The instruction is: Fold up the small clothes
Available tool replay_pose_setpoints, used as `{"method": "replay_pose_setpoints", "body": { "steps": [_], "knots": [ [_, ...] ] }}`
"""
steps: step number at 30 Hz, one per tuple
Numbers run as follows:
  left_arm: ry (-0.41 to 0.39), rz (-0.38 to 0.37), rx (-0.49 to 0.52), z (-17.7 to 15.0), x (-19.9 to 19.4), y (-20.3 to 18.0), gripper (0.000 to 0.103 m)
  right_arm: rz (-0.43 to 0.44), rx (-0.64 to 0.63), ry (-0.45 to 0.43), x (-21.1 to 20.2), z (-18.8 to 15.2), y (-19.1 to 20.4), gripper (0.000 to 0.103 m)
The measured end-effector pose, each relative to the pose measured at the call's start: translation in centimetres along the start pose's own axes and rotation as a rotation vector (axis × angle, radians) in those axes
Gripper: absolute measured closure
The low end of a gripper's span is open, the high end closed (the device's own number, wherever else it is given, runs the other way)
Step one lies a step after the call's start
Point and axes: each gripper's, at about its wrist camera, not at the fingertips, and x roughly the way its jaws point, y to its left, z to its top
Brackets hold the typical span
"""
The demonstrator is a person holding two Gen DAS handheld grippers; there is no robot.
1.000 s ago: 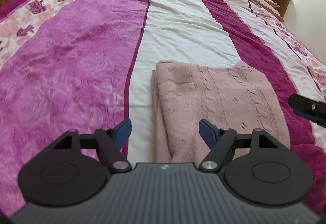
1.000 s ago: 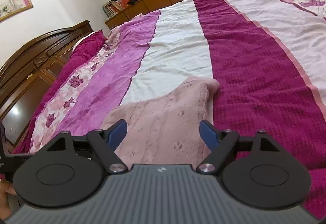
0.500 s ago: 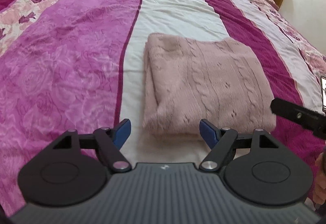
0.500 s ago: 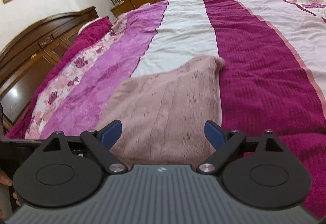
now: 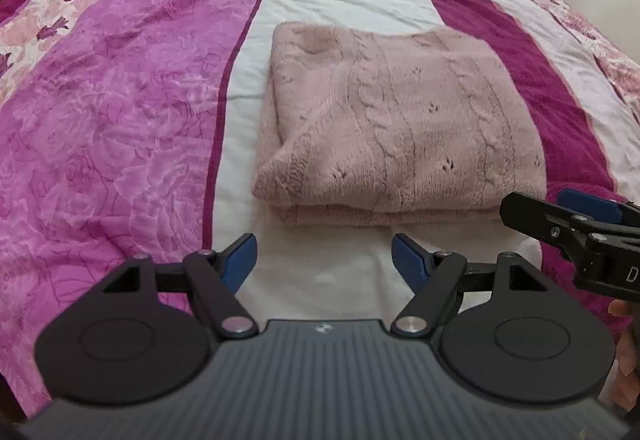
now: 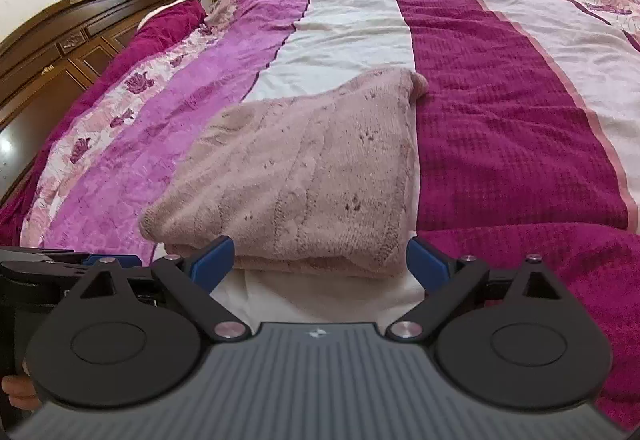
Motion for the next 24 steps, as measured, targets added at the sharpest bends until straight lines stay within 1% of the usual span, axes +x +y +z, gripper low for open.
{"method": "replay_pose_setpoints", "body": {
  "steps": [8, 16, 24],
  "knots": [
    [0.017, 0.033, -0.015, -0.2, 0.8, 0.0, 0.027, -0.019, 0.020, 0.038, 0.9, -0.3, -0.4, 0.006],
    [0.031, 0.038, -0.018, -0.5, 1.3, -0.2, 0.027, -0.025, 0.034, 0.063, 1.6, -0.6, -0.7, 0.006],
    [0.032, 0.041, -0.013, -0.6, 1.3, -0.3, 0.027, -0.026, 0.037, 0.065, 1.7, -0.7, -0.8, 0.006]
  ]
}}
